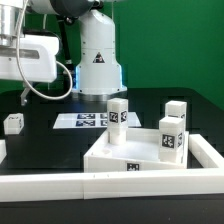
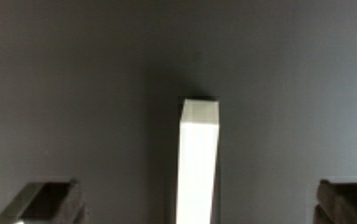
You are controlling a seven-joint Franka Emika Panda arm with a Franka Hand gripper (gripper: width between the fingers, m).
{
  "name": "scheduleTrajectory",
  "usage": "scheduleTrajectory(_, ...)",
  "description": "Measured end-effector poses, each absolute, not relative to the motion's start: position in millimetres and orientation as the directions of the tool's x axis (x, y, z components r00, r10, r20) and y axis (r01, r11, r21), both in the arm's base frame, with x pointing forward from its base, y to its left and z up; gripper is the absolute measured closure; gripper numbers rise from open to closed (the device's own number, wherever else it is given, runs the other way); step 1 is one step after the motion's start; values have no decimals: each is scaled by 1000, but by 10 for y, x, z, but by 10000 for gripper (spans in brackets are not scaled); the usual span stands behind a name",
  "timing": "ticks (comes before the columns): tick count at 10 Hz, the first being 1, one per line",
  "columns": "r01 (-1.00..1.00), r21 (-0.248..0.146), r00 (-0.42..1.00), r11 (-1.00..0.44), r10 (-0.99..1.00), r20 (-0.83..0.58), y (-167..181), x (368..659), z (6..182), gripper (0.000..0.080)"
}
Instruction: Assemble square table
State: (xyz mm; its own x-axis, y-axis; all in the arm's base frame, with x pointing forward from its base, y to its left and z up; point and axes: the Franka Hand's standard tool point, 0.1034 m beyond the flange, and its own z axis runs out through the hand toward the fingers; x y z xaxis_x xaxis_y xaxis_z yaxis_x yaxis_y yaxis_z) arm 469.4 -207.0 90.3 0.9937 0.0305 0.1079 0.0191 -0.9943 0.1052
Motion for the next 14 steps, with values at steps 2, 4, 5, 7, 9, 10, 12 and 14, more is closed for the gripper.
scheduleTrajectory(2,30,112,994,-993,41,104,-2089,4586,867,151)
scheduleTrajectory(4,79,135,991,-988,92,95,-2118,4323,770,151)
scheduleTrajectory(5,92,134,991,-987,104,84,-2133,4206,737,151)
scheduleTrajectory(7,84,136,993,-987,94,68,-2174,3988,653,151)
scheduleTrajectory(9,79,128,995,-989,87,53,-2163,3868,609,151)
scheduleTrajectory(10,74,127,996,-989,81,47,-2166,3803,591,151)
scheduleTrajectory(12,69,126,997,-990,74,38,-2169,3714,561,151)
scheduleTrajectory(14,70,126,996,-990,75,37,-2168,3717,558,151)
